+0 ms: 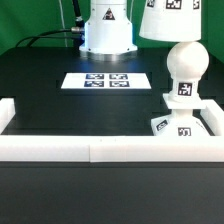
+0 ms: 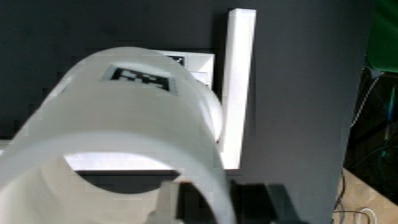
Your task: Assemble lamp
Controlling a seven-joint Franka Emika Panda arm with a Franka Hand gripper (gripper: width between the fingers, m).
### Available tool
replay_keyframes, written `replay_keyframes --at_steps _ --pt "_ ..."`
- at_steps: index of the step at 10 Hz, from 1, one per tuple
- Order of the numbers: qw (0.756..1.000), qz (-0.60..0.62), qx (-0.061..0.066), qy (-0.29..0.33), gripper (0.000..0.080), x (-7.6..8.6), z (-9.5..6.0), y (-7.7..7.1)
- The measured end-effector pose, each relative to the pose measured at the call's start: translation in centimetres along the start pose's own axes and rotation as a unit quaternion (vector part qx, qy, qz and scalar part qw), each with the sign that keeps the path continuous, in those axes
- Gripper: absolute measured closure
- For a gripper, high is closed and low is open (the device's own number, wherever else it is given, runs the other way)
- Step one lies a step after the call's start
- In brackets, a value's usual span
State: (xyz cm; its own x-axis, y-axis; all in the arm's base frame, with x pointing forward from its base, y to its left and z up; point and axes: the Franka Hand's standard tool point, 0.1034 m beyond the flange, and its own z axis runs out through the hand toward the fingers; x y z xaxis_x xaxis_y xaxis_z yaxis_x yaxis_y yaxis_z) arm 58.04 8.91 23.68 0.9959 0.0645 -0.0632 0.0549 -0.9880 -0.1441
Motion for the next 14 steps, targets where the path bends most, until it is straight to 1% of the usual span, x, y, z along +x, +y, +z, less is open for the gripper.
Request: replay_keyframes --at_steps 3,6,8,11,14 --pt "1.000 0.002 0.000 -0.001 0.0753 0.0 0.1 -0.1" --pt "1.000 -0.004 0.002 -0.001 0.0753 0.3 0.4 -1.9" --pt "1.000 -0.006 0.002 0.000 0.0753 0.6 1.3 -2.1" --pt "1.000 -0.006 -0.001 -0.005 0.0753 0.8 3.4 -2.4" --pt "1.000 -0.006 -0.002 -0.009 0.0753 0.9 4.6 -2.4"
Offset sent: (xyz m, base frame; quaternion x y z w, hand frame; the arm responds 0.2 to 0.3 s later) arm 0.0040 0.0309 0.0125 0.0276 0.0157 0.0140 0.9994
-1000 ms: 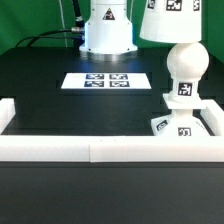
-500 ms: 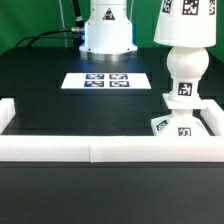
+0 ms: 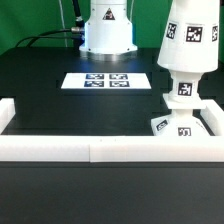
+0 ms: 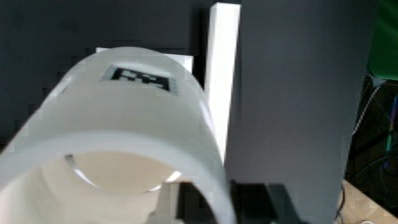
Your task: Assemble lamp
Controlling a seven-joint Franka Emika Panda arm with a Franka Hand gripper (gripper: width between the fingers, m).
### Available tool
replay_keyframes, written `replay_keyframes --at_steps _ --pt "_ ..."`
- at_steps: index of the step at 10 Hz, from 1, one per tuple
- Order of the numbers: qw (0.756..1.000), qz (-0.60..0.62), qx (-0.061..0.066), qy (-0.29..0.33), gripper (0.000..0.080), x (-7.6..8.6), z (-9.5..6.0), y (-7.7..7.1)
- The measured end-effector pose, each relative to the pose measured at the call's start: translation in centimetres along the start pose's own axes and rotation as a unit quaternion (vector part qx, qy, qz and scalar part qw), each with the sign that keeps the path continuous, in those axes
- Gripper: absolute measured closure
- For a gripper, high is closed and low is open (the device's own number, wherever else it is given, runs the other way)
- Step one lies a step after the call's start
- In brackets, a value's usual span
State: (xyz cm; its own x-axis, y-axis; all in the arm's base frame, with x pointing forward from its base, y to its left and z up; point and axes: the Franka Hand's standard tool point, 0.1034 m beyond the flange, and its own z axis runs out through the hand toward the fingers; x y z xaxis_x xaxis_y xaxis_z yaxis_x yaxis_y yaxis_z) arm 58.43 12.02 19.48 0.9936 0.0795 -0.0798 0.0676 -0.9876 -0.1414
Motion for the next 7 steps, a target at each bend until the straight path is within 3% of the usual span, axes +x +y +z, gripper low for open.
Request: replay_keyframes --at_steps 7 --pt "1.000 0.000 -0.005 -0.002 0.0752 0.6 3.6 0.9"
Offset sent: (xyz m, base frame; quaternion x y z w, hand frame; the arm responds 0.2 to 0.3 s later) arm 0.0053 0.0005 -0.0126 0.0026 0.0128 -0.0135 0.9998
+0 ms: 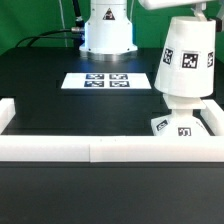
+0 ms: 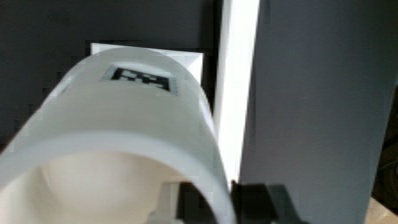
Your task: Assemble lamp
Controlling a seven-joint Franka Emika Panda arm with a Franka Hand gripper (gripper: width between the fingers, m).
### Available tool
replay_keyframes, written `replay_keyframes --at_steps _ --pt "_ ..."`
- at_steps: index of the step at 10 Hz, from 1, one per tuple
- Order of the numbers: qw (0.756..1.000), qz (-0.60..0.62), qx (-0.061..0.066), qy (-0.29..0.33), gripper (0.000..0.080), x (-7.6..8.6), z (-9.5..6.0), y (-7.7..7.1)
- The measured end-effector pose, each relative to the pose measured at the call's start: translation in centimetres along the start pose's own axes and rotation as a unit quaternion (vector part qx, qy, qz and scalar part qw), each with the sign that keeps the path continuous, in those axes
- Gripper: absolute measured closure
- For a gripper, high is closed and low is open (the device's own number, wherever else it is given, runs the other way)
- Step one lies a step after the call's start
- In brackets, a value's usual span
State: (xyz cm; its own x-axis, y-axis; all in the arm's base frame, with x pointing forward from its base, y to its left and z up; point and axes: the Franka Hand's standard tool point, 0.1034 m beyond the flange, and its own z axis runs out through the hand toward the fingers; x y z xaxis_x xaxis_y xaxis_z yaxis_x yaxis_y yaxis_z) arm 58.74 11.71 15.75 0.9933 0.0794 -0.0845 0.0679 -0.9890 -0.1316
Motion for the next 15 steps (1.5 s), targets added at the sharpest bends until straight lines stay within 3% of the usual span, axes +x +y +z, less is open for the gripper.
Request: replay_keyframes --at_steps 4,6,7,9,11,13,14,15 --pt "1.000 0.001 -0.001 -0.003 0.0746 -0.1 0.3 -0.2" --pt "1.000 0.001 -0.001 -0.002 0.0382 -0.1 0.2 -0.1" --pt "1.000 0.001 0.000 -0.002 0.0382 -0.1 0.1 -0.1" --pt "1.000 0.001 0.000 -0.002 0.0134 -0.5 -0.1 -0.1" --pt "1.000 0.011 -0.005 -0.004 0.0106 -1.6 -0.8 -0.5" --pt "0.998 0.055 -0.028 -0.007 0.0101 -3.9 -1.2 -1.6" --pt "0.997 0.057 -0.050 -0.005 0.0101 -4.2 -1.0 -2.3" --pt "0.997 0.051 -0.049 -0.006 0.0101 -4.3 -0.9 -2.6"
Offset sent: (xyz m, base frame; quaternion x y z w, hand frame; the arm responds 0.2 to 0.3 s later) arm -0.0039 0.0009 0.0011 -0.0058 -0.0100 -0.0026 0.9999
